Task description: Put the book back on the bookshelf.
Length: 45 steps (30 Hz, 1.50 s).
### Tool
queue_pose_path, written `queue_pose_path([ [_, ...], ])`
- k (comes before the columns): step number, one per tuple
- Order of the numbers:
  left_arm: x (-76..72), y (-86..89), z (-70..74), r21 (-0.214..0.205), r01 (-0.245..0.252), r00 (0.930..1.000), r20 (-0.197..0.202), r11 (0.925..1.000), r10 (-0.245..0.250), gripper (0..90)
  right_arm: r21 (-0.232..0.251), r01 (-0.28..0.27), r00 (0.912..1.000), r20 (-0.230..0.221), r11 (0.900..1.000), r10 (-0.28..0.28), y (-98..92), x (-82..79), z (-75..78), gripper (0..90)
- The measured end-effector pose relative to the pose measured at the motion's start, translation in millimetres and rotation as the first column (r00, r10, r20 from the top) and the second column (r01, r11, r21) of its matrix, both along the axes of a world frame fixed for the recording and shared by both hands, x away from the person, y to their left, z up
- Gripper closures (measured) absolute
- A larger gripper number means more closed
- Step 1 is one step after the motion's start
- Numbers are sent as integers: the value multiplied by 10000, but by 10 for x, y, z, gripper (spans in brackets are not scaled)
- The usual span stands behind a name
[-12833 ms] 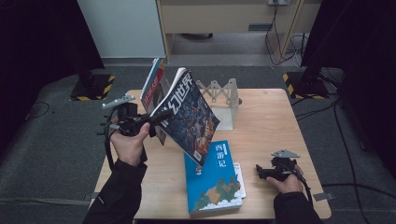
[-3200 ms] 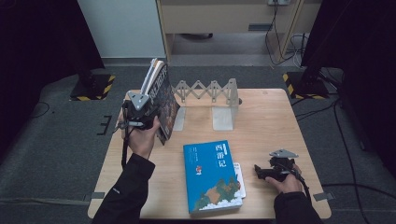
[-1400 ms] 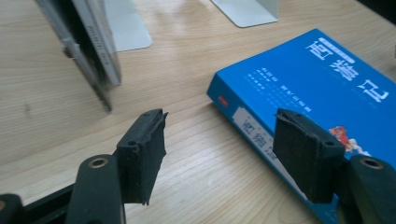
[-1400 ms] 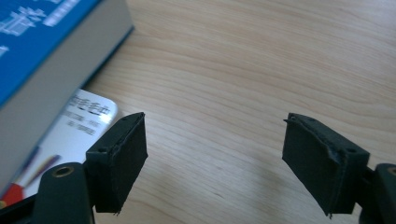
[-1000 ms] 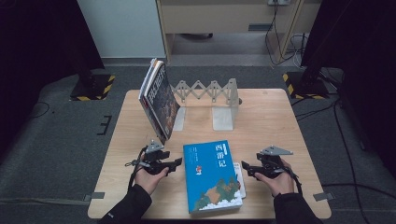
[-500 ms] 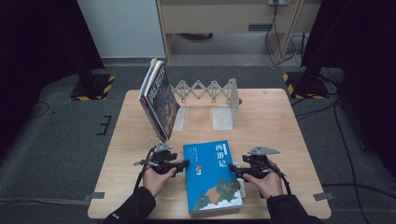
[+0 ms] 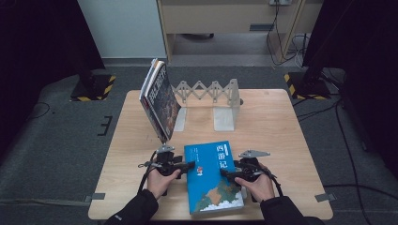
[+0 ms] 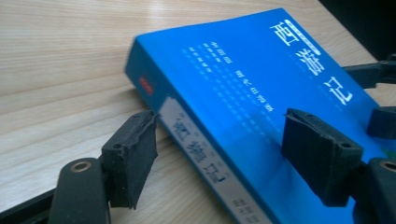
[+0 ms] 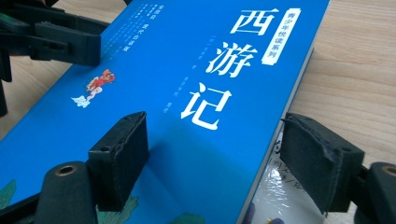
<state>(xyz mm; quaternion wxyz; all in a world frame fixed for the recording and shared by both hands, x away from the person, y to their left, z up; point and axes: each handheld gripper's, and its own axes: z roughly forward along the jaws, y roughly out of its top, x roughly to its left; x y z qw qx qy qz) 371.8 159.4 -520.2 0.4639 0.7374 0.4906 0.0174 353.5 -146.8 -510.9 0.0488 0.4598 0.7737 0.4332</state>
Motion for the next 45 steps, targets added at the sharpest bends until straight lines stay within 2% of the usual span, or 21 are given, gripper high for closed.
queue_pose_path([
  [2,-4,-28,-23,-140,51,10000,-10,9999,-51,250,24,0,10000,40,10000,0,-1,3,-11,234],
  [4,-3,-43,-32,-142,4,10000,26,9999,-3,221,191,89,9999,-118,9998,-87,-6,4,-23,233],
  [15,39,-37,-86,-473,-119,9996,-280,9988,106,175,624,188,9991,-402,9979,-163,-16,25,-67,230],
  [17,49,-31,-119,-728,-222,9990,-411,9971,193,161,686,209,9986,-496,9974,-176,-21,28,-74,228],
  [19,61,-28,-168,-1260,-362,9963,-823,9914,260,152,735,252,9983,-539,9970,-212,-20,29,-79,226],
  [30,68,-50,-179,-1266,-259,9978,-632,9916,180,142,908,364,9976,-615,9952,-309,-16,28,-102,214],
  [37,50,-135,-184,-934,-34,9998,-210,9956,15,55,931,355,9980,-554,9950,-304,-20,27,-110,213],
  [39,46,-168,-195,-954,19,10000,-79,9954,-26,0,929,358,9980,-559,9950,-307,-20,26,-110,213],
  [41,51,-164,-198,-959,113,9999,-36,9953,-117,0,932,359,9980,-550,9950,-309,-21,26,-111,213],
  [45,68,-148,-204,-1403,-51,9996,-292,9901,10,0,945,371,9980,-551,9948,-320,-22,26,-113,213],
])
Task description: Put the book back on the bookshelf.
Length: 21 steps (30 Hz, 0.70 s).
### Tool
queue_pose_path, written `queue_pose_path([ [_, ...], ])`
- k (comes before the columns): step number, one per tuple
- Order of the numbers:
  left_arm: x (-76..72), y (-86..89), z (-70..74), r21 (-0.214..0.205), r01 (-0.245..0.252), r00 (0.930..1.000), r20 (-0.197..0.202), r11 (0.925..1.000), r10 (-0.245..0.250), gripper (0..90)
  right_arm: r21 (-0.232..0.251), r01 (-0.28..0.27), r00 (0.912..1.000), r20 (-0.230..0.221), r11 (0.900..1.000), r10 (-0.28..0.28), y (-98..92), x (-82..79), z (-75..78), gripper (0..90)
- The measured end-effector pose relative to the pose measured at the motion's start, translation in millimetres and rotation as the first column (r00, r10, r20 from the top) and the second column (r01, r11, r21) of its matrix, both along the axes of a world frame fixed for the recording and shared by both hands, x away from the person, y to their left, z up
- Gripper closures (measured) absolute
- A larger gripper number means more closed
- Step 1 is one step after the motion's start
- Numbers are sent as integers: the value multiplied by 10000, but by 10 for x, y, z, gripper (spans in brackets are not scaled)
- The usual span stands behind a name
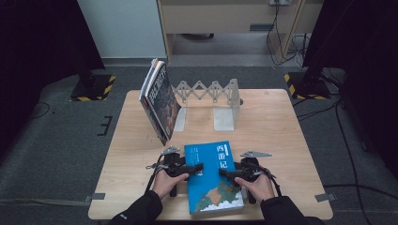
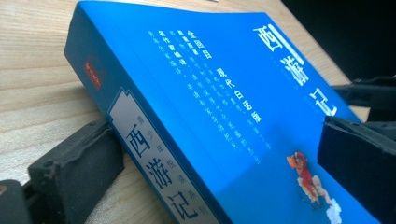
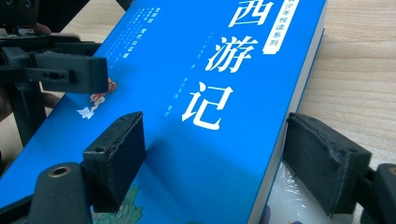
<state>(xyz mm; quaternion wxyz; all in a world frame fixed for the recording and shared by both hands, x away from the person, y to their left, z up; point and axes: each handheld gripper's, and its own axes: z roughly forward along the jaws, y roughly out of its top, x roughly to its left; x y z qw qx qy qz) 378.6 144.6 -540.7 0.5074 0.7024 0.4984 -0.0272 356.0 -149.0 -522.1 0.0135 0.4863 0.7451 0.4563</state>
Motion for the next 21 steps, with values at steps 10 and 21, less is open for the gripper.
queue_pose_path([
  [10,29,73,14,57,20,9997,-263,10000,-19,120,10,-6,10000,-6,10000,6,-1,1,-2,212],
  [21,64,139,3,-819,-54,9916,-1293,9966,-52,261,31,-1,10000,-39,10000,1,-4,6,-5,211],
])
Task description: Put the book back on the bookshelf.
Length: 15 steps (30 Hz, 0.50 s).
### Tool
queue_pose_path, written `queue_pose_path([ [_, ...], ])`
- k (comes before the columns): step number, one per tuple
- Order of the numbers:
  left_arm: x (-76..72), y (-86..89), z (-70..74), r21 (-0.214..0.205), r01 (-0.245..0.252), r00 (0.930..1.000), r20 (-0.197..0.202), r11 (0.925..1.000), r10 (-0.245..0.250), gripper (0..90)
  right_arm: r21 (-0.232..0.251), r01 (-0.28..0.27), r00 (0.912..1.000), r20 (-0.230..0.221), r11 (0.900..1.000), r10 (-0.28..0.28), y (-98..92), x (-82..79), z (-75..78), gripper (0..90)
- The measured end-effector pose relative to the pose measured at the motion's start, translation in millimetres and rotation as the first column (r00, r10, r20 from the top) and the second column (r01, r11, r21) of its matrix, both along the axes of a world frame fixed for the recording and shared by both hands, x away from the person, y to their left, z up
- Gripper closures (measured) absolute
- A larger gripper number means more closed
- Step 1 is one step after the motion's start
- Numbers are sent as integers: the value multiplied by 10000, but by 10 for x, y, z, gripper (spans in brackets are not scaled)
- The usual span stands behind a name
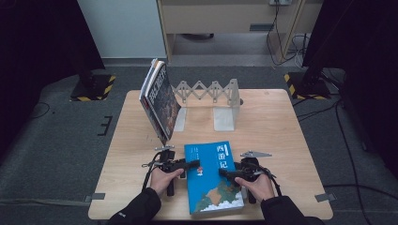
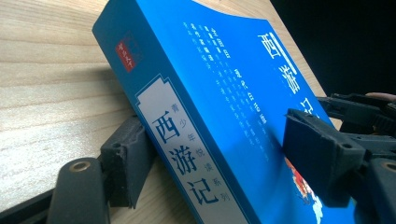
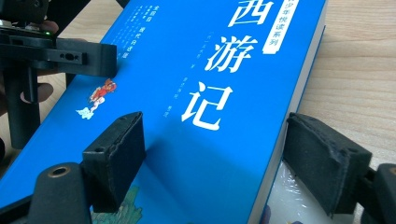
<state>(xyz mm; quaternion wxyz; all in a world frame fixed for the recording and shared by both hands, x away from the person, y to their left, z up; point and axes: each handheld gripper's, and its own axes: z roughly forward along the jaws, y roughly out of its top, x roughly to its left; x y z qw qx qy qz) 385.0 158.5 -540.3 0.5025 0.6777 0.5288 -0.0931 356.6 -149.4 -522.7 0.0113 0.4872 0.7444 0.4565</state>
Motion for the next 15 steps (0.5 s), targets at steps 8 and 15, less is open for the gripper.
queue_pose_path([
  [8,-11,0,96,70,72,9995,295,9999,-75,316,44,-2,9999,-125,10000,3,-20,10,11,234],
  [15,-46,-26,244,-88,201,9961,864,9998,-193,438,219,233,9990,-396,9995,-224,-72,33,35,300],
])
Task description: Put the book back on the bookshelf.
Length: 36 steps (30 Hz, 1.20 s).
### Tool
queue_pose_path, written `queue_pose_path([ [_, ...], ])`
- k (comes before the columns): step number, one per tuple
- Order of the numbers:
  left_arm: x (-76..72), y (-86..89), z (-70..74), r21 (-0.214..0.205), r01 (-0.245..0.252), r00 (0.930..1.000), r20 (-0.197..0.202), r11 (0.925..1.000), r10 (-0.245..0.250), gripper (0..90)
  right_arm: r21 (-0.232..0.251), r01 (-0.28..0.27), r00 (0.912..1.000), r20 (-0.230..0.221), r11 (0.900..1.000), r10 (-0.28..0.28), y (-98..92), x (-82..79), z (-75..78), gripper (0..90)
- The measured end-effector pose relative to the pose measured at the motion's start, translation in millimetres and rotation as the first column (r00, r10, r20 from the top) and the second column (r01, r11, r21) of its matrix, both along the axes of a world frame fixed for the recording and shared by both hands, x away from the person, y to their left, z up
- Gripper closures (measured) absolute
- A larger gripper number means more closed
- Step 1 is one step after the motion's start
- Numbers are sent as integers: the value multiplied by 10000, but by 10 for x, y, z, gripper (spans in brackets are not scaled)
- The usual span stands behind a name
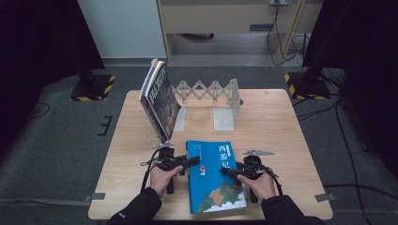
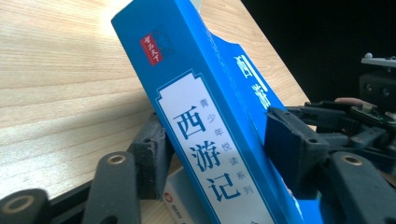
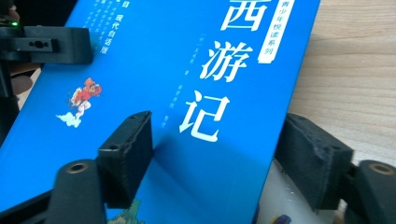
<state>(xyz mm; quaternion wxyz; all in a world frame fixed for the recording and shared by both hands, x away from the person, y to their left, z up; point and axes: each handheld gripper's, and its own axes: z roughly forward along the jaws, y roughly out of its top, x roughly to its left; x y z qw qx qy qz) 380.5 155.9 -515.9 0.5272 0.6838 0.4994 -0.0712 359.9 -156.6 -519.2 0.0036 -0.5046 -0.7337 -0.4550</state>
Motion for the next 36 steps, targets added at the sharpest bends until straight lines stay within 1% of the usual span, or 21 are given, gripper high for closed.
queue_pose_path([
  [4,-8,-16,35,-42,6,10000,33,10000,-6,464,-33,65,10000,69,10000,-65,-16,9,10,341],
  [6,-7,-26,63,35,107,9999,130,9999,-107,469,25,69,10000,-10,10000,-69,-32,14,23,364],
  [7,-8,-29,70,54,124,9998,148,9999,-124,472,-26,34,10000,10,10000,-34,-41,22,37,381],
  [10,-9,-30,88,70,165,9998,146,9998,-166,478,-143,-21,9998,175,9999,24,-60,36,68,429],
  [14,-1,-44,133,149,237,9993,270,9996,-241,484,-66,-1,9996,278,10000,3,-91,46,92,472],
  [16,11,-50,161,219,294,9989,363,9993,-302,487,-36,38,9993,376,10000,-36,-103,49,106,501],
  [19,21,-53,201,219,318,9982,508,9993,-329,494,77,77,9983,573,9999,-82,-133,53,147,546],
  [22,23,-53,245,209,340,9972,660,9992,-353,502,194,96,9971,758,9998,-110,-150,56,180,566],
  [23,24,-54,258,219,339,9973,643,9992,-352,503,246,122,9970,765,9996,-141,-153,55,187,570],
  [26,33,-51,298,260,352,9967,727,9990,-370,508,206,93,9959,900,9997,-111,-155,57,227,592],
  [28,40,-48,326,183,328,9963,787,9993,-342,514,305,114,9948,1013,9995,-145,-167,69,263,611],
  [36,89,-39,451,-7,271,9924,1202,9996,-268,535,592,220,9887,1468,9980,-305,-182,111,358,637],
])
